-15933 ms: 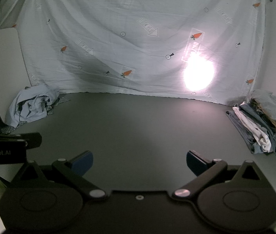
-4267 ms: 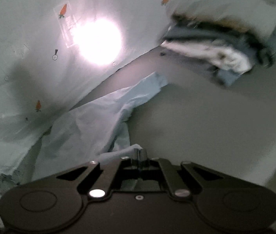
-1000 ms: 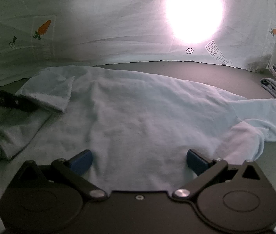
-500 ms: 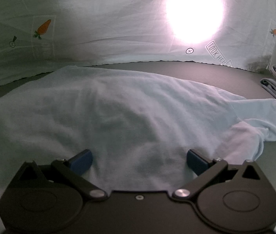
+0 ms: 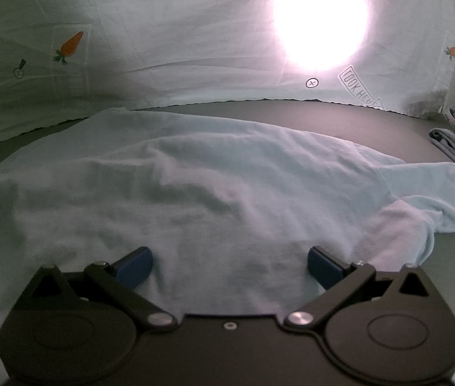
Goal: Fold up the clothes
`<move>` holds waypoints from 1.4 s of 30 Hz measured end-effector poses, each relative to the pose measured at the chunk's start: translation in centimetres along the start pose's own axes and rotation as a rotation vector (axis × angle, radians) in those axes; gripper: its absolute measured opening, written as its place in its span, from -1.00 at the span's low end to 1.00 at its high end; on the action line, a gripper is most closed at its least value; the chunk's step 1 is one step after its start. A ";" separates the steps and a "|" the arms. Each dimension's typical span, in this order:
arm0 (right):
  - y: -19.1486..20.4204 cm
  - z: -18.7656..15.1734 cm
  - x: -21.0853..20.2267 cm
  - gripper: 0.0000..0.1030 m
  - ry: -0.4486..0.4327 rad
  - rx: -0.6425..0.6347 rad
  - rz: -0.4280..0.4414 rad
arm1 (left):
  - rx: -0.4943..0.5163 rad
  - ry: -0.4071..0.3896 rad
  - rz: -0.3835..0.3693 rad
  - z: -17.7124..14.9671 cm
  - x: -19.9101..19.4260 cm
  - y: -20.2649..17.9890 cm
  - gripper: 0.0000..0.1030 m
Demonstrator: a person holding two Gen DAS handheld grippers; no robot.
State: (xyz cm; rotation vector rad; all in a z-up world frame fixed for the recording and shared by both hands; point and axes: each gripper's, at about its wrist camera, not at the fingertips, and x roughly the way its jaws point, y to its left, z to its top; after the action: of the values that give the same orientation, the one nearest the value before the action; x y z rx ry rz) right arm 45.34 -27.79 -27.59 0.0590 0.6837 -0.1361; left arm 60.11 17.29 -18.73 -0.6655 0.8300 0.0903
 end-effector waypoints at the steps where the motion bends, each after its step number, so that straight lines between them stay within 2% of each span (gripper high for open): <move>1: 0.0 0.0 0.0 1.00 0.000 0.000 0.000 | -0.022 0.009 -0.021 -0.1 0.4 0.1 0.35; 8: 0.0 0.0 0.1 1.00 -0.001 0.000 0.001 | -0.129 0.037 -0.179 -0.1 1.2 1.0 0.35; 10: 0.0 0.1 0.1 1.00 0.004 0.000 0.000 | -0.162 0.034 -0.168 -0.2 1.3 1.4 0.35; 12: 0.0 0.7 0.3 1.00 0.044 0.003 0.000 | -0.151 0.034 -0.134 -0.1 1.5 1.6 0.35; 14: 0.1 2.3 0.9 1.00 0.134 0.009 0.001 | -0.127 0.026 -0.107 0.2 1.4 1.9 0.35; 15: 0.2 3.2 1.2 0.96 0.168 0.014 0.021 | -0.120 0.021 -0.102 0.5 1.4 2.1 0.35; 16: 0.3 3.9 1.3 0.79 0.168 0.018 0.065 | -0.117 0.016 -0.099 0.8 1.4 2.3 0.35; 17: 0.5 4.5 1.4 0.72 0.153 0.020 0.103 | -0.114 0.011 -0.099 1.0 1.5 2.5 0.35; 19: 1.3 6.1 1.9 0.72 0.115 0.015 0.154 | -0.102 0.012 -0.081 1.6 1.9 2.5 0.32; 21: 2.6 8.0 3.2 0.63 0.090 0.003 0.224 | -0.069 0.012 -0.048 2.2 2.6 2.2 0.31; 23: 4.0 10.0 5.3 0.14 0.077 -0.009 0.307 | -0.023 0.003 -0.019 2.7 3.1 1.8 0.28; 25: 5.7 12.1 7.8 0.02 0.072 -0.037 0.350 | 0.007 -0.002 -0.009 3.3 3.7 1.4 0.27; 27: 7.5 14.2 10.4 0.03 0.055 -0.077 0.374 | 0.020 -0.008 -0.011 3.8 4.3 1.2 0.27; 29: 9.2 16.1 12.9 0.20 0.040 -0.119 0.383 | 0.029 -0.017 -0.015 4.2 4.9 1.1 0.27; 32: 11.6 18.2 16.3 0.32 0.050 -0.185 0.400 | 0.025 -0.018 -0.046 4.7 5.5 1.1 0.30; 34: 13.0 18.6 18.2 0.33 0.084 -0.259 0.388 | 0.039 -0.003 -0.084 4.9 6.0 1.0 0.30; 36: 14.0 18.3 19.4 0.33 0.126 -0.327 0.351 | 0.092 0.002 -0.079 4.9 6.3 0.4 0.27; 37: 14.1 18.0 19.7 0.33 0.132 -0.339 0.359 | 0.121 0.006 -0.073 4.9 6.4 0.1 0.27; 38: 13.9 17.9 19.6 0.32 0.123 -0.331 0.370 | 0.148 0.009 -0.061 4.8 6.4 -0.2 0.20; 39: 13.8 17.7 19.5 0.30 0.115 -0.324 0.380 | 0.169 0.011 -0.051 4.7 6.5 -0.4 -0.01; 40: 13.5 17.6 19.3 0.17 0.112 -0.321 0.388 | 0.183 0.012 -0.041 4.6 6.6 -0.5 -0.14; 41: 13.3 17.5 19.1 -0.10 0.109 -0.318 0.403 | 0.191 0.007 -0.027 4.5 6.6 -0.4 -0.41; 42: 13.1 17.5 18.9 -0.29 0.108 -0.314 0.412 | 0.195 0.002 -0.007 4.4 6.7 -0.3 -0.91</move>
State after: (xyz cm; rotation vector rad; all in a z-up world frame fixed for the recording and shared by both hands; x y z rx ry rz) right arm 72.65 -18.54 -25.89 -0.0955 0.7804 0.3721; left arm 67.66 18.43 -21.17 -0.4851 0.8269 0.0026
